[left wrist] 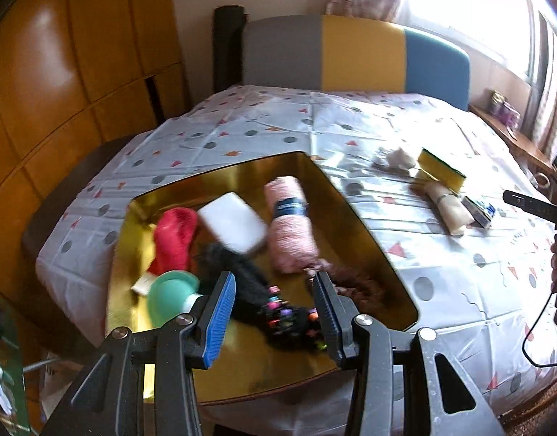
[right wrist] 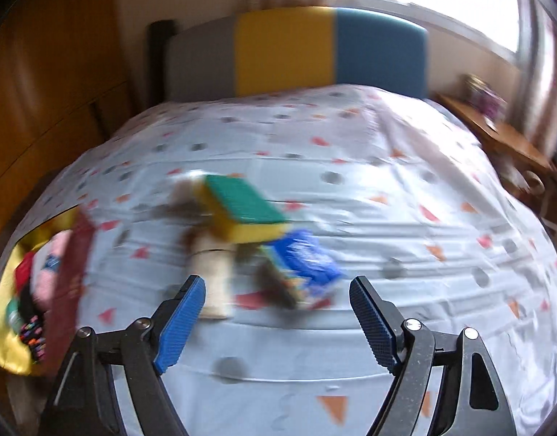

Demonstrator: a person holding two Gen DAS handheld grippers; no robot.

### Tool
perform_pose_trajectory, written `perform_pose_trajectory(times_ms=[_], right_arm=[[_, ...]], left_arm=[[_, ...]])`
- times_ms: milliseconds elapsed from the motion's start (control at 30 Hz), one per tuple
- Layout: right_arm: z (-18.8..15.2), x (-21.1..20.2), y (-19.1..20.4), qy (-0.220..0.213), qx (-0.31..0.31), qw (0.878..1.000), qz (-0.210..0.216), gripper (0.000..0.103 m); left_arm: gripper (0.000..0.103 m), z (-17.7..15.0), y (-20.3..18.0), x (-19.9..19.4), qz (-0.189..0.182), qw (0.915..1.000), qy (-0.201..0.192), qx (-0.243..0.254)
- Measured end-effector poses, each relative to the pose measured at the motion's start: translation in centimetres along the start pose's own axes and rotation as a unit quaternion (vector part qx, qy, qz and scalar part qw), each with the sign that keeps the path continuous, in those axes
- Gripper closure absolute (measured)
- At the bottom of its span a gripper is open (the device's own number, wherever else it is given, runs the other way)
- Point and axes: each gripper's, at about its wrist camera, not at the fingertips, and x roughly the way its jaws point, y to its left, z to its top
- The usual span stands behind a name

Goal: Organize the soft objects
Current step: 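Move both tools back toward the remaining items on the bed, then grasp the beige mesh pouch with the left tool while the right tool grasps the green scrub sponge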

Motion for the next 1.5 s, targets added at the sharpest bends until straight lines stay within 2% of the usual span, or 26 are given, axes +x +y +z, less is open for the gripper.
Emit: perform_pose_trajectory(times_ms=[67, 133, 233, 367, 533, 633, 700, 767, 933, 1033, 1133, 1233, 1267, 1300, 1333, 1500], right_arm=[[-0.7, 0.6, -2.8, 0.001, 0.050, 0.999, -0.022, 0.021], [-0.9, 1.4, -4.9, 0.020, 0.096, 0.995, -0.030, 0.021], [-0.7, 1.4, -7.7, 0.018, 0.165, 0.986, -0.030, 0.021], [-1.1, 1.1, -9.4, 0.020, 0.213, 0.977, -0.025, 0.021], [-1.0, 1.2, -9.4, 0.027, 0.219, 0.975, -0.021, 0.021], [-0.8, 1.0, -8.7, 0.023, 0.209, 0.977, -0.021, 0.020], [-0.7, 0.7, -8.6, 0.021, 0.208, 0.978, -0.017, 0.019], [-0.7, 0.6, -8.6, 0.020, 0.212, 0.977, -0.011, 0.019], [-0.6, 0.5, -9.0, 0.023, 0.229, 0.973, 0.004, 0.017], [-0.6, 0.7, -8.9, 0.030, 0.231, 0.972, 0.011, 0.017], [-0.6, 0.8, -8.7, 0.033, 0.230, 0.972, 0.015, 0.017], [-0.5, 0.8, -8.7, 0.033, 0.230, 0.972, 0.019, 0.017], [-0.5, 0.9, -8.6, 0.035, 0.229, 0.973, 0.020, 0.017], [-0.5, 1.0, -8.6, 0.037, 0.228, 0.973, 0.020, 0.017], [-0.6, 1.1, -8.5, 0.038, 0.227, 0.973, 0.021, 0.017], [-0.6, 1.3, -8.6, 0.042, 0.222, 0.974, 0.020, 0.017]], left_arm=[[0.058, 0.5, -1.1, 0.2, -0.008, 0.9999, 0.002, 0.010], [0.058, 1.2, -2.3, 0.6, -0.022, 0.9996, 0.005, 0.017], [0.058, 2.2, -4.3, 1.4, -0.046, 0.9985, 0.014, 0.026], [0.058, 3.3, -7.1, 2.8, -0.078, 0.9957, 0.033, 0.038], [0.058, 5.1, -11.3, 5.1, -0.106, 0.9917, 0.052, 0.051], [0.058, 6.5, -14.2, 7.0, -0.140, 0.9865, 0.066, 0.052], [0.045, 7.1, -16.0, 8.1, -0.152, 0.9839, 0.075, 0.057], [0.040, 7.6, -17.5, 9.7, -0.168, 0.9800, 0.091, 0.054], [0.040, 8.8, -20.1, 13.4, -0.176, 0.9765, 0.113, 0.050], [0.030, 9.6, -21.6, 15.5, -0.176, 0.9756, 0.121, 0.051], [0.028, 10.2, -22.8, 17.1, -0.173, 0.9754, 0.127, 0.051], [0.029, 10.6, -23.6, 18.6, -0.167, 0.9758, 0.132, 0.053], [0.035, 10.6, -23.7, 19.2, -0.163, 0.9759, 0.135, 0.051], [0.055, 10.6, -23.8, 19.6, -0.162, 0.9752, 0.142, 0.049], [0.057, 10.3, -23.8, 20.1, -0.163, 0.9740, 0.151, 0.046], [0.058, 8.6, -22.6, 18.1, -0.172, 0.9733, 0.142, 0.054]])
